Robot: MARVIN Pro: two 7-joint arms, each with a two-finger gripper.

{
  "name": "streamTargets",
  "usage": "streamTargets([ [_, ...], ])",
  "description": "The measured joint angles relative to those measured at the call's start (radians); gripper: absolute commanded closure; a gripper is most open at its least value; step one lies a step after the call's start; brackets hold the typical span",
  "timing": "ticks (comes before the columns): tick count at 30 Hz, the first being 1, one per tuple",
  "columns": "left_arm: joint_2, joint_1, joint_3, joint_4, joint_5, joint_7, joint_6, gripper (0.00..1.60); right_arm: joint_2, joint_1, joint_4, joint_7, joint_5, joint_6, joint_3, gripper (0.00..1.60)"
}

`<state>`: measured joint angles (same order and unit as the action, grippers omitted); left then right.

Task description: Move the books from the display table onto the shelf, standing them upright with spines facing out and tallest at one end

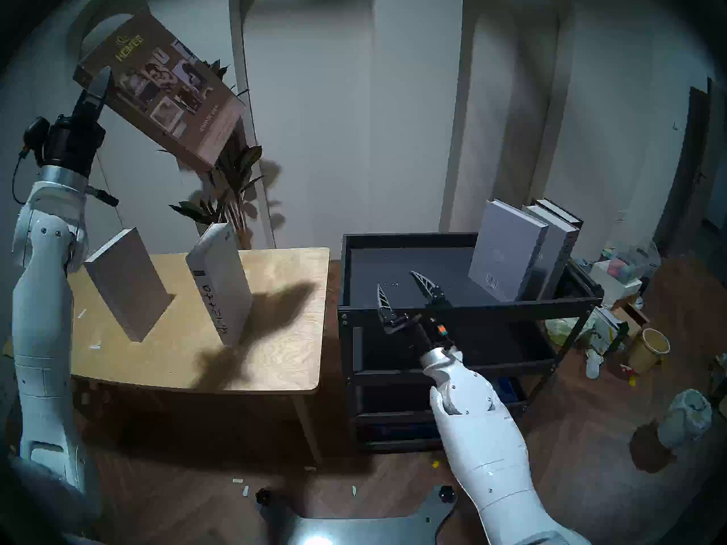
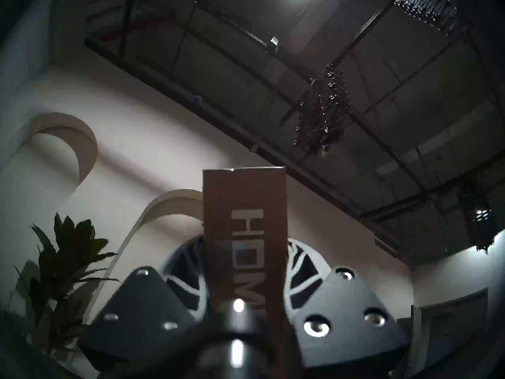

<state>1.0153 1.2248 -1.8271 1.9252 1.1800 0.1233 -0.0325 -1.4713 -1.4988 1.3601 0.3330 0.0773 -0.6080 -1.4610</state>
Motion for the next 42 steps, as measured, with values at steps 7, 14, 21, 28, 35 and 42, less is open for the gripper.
streamTargets([
  [7,0.038,-0.018,0.069,0.031,0.038,-0.098,-0.034,1.60,-0.037,0.061,-0.045,-0.045,-0.172,-0.070,0.078,0.00],
  [14,0.073,-0.029,0.154,0.060,0.056,-0.164,-0.054,1.60,-0.079,0.104,-0.065,-0.082,-0.293,-0.103,0.141,0.00],
  [21,0.105,-0.038,0.239,0.075,0.049,-0.240,-0.062,1.60,-0.126,0.153,-0.062,-0.146,-0.412,-0.134,0.188,0.00],
  [28,0.125,-0.047,0.282,0.074,0.020,-0.316,-0.057,1.60,-0.156,0.190,-0.056,-0.221,-0.513,-0.160,0.209,0.00],
  [35,0.139,-0.055,0.308,0.070,-0.029,-0.422,-0.046,1.60,-0.178,0.215,-0.059,-0.318,-0.633,-0.187,0.222,0.00],
  [42,0.154,-0.060,0.328,0.075,-0.081,-0.536,-0.033,1.60,-0.191,0.228,-0.072,-0.430,-0.752,-0.199,0.230,0.00],
])
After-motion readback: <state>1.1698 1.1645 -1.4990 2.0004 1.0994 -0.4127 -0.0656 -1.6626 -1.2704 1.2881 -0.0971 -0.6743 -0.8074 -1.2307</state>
